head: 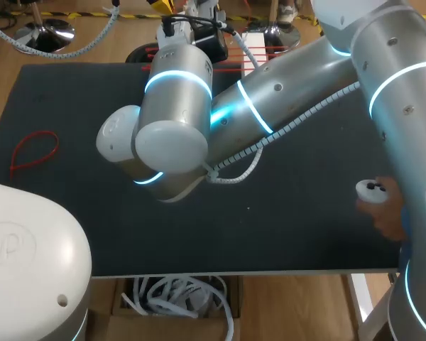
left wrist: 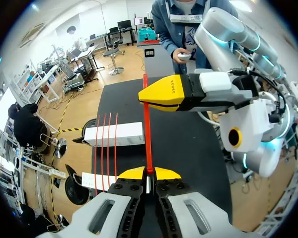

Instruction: Grab the tape and strap the tape.

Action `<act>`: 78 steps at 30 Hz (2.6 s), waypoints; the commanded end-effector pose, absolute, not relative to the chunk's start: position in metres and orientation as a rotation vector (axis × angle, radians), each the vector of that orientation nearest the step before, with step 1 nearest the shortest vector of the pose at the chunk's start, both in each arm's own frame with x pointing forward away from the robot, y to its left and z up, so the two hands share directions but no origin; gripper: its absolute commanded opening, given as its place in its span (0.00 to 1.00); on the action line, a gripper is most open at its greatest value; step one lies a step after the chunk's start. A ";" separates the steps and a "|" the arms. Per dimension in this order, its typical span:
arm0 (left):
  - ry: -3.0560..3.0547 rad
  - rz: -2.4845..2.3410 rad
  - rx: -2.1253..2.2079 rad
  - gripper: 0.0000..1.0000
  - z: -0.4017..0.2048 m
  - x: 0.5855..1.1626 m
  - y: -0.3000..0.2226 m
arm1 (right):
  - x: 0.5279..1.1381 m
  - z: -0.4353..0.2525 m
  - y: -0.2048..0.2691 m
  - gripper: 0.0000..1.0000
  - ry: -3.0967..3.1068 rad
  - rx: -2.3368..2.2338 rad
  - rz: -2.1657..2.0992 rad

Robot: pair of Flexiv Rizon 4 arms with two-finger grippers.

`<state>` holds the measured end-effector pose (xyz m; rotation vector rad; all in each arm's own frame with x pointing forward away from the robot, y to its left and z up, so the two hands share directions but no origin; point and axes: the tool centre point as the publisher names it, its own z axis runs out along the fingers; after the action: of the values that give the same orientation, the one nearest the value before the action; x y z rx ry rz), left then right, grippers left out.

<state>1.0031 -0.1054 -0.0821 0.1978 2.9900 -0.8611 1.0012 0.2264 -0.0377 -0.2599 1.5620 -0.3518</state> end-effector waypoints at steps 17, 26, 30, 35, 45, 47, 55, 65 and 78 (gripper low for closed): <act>2.994 -0.856 0.196 0.00 -0.081 1.003 -0.105 | 1.001 -0.038 0.230 0.00 1.579 -0.272 -0.357; 2.994 -0.856 0.196 0.00 -0.081 1.003 -0.105 | 1.003 -0.043 0.231 0.00 1.580 -0.277 -0.374; 2.994 -0.856 0.196 0.00 -0.081 1.003 -0.105 | 1.002 -0.046 0.232 0.00 1.582 -0.282 -0.379; 2.994 -0.856 0.196 0.00 -0.081 1.003 -0.105 | 1.002 -0.048 0.234 0.00 1.589 -0.286 -0.383; 2.994 -0.856 0.196 0.00 -0.081 1.003 -0.105 | 1.005 -0.055 0.245 0.00 1.609 -0.276 -0.408; 2.994 -0.856 0.196 0.00 -0.081 1.003 -0.105 | 1.005 -0.056 0.248 0.00 1.612 -0.276 -0.410; 2.994 -0.856 0.196 0.00 -0.081 1.003 -0.105 | 1.003 -0.058 0.259 0.00 1.623 -0.275 -0.405; 2.994 -0.856 0.196 0.00 -0.081 1.003 -0.105 | 1.005 -0.061 0.266 0.00 1.626 -0.272 -0.411; 2.994 -0.856 0.196 0.00 -0.081 1.003 -0.105 | 1.005 -0.065 0.272 0.00 1.624 -0.277 -0.418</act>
<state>1.0032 -0.1042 -0.0825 0.1963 2.9909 -0.8594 1.0057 0.2682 -0.0634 -0.2788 1.6225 -0.4117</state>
